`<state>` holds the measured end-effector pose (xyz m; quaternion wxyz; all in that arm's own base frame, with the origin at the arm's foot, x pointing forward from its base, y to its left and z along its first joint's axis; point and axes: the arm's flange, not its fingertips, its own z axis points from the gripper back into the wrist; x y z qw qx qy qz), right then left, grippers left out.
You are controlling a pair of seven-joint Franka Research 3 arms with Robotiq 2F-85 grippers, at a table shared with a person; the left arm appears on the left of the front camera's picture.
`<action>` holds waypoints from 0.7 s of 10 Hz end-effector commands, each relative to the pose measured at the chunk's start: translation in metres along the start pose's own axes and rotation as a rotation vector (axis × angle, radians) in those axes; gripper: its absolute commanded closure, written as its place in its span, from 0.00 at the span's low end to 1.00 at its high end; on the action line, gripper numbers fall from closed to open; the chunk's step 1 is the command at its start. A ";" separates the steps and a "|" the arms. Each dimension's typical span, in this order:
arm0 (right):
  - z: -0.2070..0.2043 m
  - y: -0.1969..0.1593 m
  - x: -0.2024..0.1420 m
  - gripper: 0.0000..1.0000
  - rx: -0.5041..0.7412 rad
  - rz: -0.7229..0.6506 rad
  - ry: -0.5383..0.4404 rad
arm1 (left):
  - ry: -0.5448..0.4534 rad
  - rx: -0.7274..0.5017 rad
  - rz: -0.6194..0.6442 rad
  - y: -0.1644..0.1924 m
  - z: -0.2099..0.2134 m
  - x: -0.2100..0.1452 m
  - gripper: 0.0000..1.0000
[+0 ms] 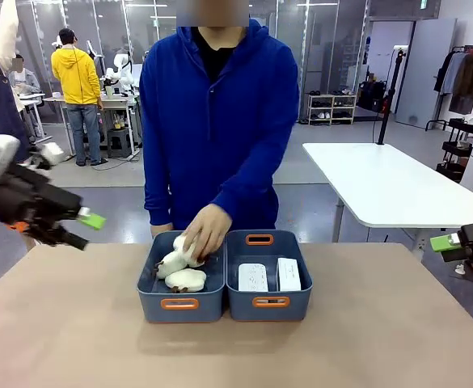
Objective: Sort the digital clocks into the basket.
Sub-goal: Pick up the Digital clock from the table and place it into the empty Plastic storage basket.
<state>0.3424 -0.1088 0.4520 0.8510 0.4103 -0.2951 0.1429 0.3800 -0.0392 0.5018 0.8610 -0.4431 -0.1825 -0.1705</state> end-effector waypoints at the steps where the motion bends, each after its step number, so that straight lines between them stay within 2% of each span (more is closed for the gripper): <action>1: 0.001 0.001 -0.001 0.00 0.006 0.011 0.000 | -0.053 -0.098 -0.003 0.017 0.051 -0.029 0.00; 4: 0.001 0.001 -0.001 0.00 0.006 0.011 0.000 | -0.118 -0.211 0.016 0.043 0.124 -0.072 0.00; 5: 0.001 0.001 -0.001 0.00 0.006 0.011 0.000 | -0.194 -0.227 0.038 0.058 0.156 -0.092 0.00; 7: 0.001 0.001 -0.001 0.00 0.006 0.011 0.000 | -0.303 -0.232 0.047 0.082 0.190 -0.110 0.00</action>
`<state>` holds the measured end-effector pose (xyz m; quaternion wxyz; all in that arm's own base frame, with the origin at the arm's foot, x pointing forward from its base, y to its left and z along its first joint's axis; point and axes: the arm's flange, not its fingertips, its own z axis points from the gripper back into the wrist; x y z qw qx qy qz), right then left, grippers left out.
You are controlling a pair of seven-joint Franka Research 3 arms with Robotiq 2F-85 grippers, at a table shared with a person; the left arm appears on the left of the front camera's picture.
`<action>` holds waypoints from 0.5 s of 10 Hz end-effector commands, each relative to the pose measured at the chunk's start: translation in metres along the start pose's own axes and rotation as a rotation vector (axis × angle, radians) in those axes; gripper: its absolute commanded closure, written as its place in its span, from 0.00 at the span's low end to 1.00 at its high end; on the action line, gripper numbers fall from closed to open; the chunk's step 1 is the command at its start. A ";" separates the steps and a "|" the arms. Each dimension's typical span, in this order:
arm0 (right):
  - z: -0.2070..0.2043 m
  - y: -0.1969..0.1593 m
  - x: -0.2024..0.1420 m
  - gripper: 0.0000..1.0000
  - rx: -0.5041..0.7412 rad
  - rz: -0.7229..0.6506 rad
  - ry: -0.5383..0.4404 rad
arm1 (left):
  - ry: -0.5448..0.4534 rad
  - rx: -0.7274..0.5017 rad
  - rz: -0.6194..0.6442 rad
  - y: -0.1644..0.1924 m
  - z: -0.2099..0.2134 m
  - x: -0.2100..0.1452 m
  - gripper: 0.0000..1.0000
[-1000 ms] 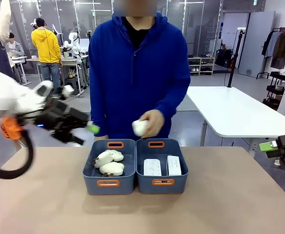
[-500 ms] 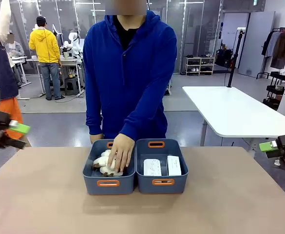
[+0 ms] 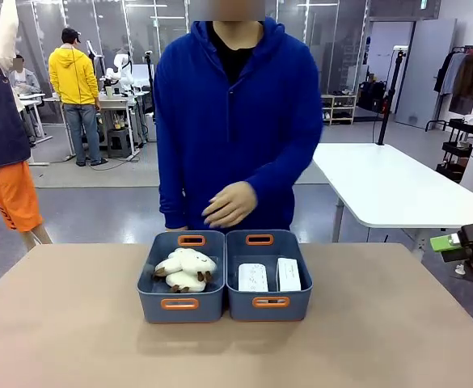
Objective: Sort the digital clocks into the basket.
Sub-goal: Pick up the Digital clock from the table and place it into the empty Plastic storage basket.
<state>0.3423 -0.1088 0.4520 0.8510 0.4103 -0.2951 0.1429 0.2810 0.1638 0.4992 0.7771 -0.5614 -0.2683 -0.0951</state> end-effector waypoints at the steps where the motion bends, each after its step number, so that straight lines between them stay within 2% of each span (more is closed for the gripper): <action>1: 0.001 0.001 -0.001 0.00 0.006 0.011 0.000 | -0.008 -0.021 -0.029 0.018 0.014 0.008 0.00; 2: 0.001 0.001 -0.001 0.00 0.006 0.011 0.000 | -0.030 -0.009 -0.044 0.027 0.011 0.013 0.00; 3: 0.001 0.001 -0.001 0.00 0.006 0.011 0.000 | -0.030 0.000 -0.002 0.008 0.016 -0.004 0.00; 5: 0.001 0.001 -0.001 0.00 0.006 0.011 0.000 | -0.030 0.000 -0.002 0.008 0.016 -0.004 0.00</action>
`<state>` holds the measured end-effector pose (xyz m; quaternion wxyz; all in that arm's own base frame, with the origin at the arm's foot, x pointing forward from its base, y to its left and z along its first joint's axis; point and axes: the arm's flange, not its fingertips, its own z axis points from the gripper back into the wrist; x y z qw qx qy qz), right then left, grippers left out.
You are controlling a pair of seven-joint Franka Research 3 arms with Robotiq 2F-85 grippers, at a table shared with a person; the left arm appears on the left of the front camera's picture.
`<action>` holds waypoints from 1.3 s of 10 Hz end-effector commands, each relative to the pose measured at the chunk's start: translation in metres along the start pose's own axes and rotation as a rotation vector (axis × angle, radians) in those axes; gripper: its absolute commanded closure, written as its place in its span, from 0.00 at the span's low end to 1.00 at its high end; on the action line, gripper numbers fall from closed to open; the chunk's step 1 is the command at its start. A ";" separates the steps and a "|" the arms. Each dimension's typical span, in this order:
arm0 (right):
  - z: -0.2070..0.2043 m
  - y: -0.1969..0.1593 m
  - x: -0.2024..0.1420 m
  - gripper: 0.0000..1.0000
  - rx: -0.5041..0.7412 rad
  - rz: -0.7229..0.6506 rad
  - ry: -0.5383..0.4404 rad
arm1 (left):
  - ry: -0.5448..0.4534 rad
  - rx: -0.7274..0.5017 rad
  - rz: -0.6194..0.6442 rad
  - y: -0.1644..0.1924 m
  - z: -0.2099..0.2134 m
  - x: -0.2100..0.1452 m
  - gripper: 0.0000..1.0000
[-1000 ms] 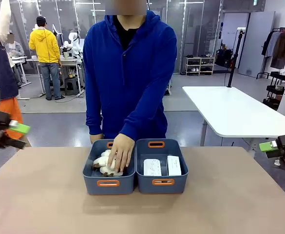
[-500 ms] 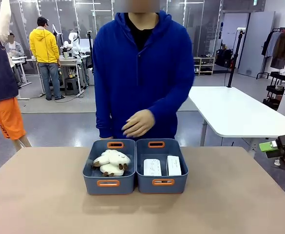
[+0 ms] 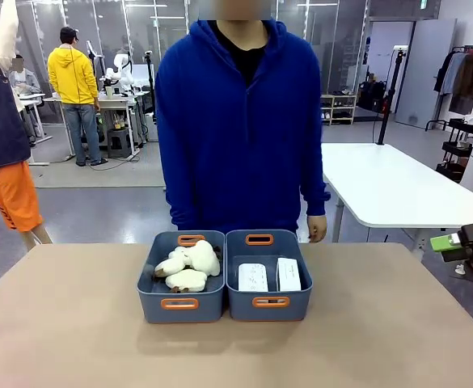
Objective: Sort the digital clocks into the basket.
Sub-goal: Pick up the Digital clock from the table and place it into the empty Plastic storage basket.
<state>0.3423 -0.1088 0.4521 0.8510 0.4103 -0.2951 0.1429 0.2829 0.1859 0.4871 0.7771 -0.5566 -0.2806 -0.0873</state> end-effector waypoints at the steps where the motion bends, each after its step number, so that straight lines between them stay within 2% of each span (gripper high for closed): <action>1: 0.001 0.001 -0.001 0.00 0.006 0.011 0.000 | -0.004 -0.014 0.002 -0.010 -0.001 -0.002 0.00; 13: 0.001 0.001 -0.001 0.00 0.006 0.011 0.000 | -0.004 -0.014 0.002 -0.010 -0.001 -0.002 0.00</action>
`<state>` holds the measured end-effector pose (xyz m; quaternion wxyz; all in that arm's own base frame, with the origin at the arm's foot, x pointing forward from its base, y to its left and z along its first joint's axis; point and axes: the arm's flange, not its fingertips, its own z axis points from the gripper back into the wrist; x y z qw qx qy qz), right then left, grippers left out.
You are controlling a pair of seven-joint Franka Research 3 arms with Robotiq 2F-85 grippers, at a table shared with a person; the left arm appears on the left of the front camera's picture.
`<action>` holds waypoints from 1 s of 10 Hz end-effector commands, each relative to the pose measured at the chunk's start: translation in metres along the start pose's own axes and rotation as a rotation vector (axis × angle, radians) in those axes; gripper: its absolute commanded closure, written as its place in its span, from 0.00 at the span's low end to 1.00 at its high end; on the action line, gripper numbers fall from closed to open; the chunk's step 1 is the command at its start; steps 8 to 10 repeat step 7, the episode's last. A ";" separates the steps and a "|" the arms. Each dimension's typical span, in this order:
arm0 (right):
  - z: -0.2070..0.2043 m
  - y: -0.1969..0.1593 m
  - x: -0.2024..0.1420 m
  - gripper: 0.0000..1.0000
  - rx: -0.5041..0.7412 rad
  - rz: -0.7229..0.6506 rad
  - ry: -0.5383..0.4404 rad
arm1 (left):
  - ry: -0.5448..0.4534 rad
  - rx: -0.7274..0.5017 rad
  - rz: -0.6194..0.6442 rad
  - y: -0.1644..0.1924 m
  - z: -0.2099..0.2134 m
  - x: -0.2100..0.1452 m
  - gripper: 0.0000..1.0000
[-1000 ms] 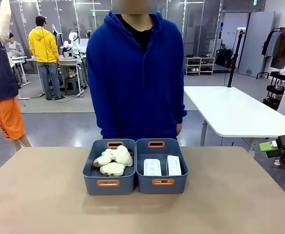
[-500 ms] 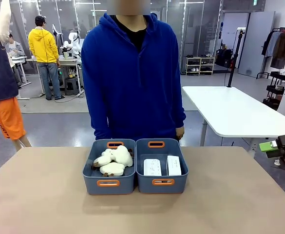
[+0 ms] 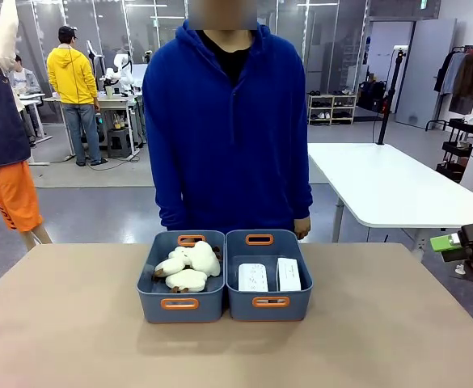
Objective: Sort the digital clocks into the basket.
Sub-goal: Pick up the Digital clock from the table and place it into the empty Plastic storage basket.
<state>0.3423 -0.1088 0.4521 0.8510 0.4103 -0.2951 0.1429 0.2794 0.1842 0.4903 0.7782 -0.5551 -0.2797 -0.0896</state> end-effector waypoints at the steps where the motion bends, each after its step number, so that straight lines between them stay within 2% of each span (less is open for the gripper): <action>1: 0.001 0.001 -0.001 0.00 0.006 0.011 0.000 | -0.008 -0.016 0.006 -0.005 -0.001 -0.001 0.00; 10: 0.001 0.001 -0.001 0.00 0.006 0.011 0.000 | -0.008 -0.016 0.006 -0.005 -0.001 -0.001 0.00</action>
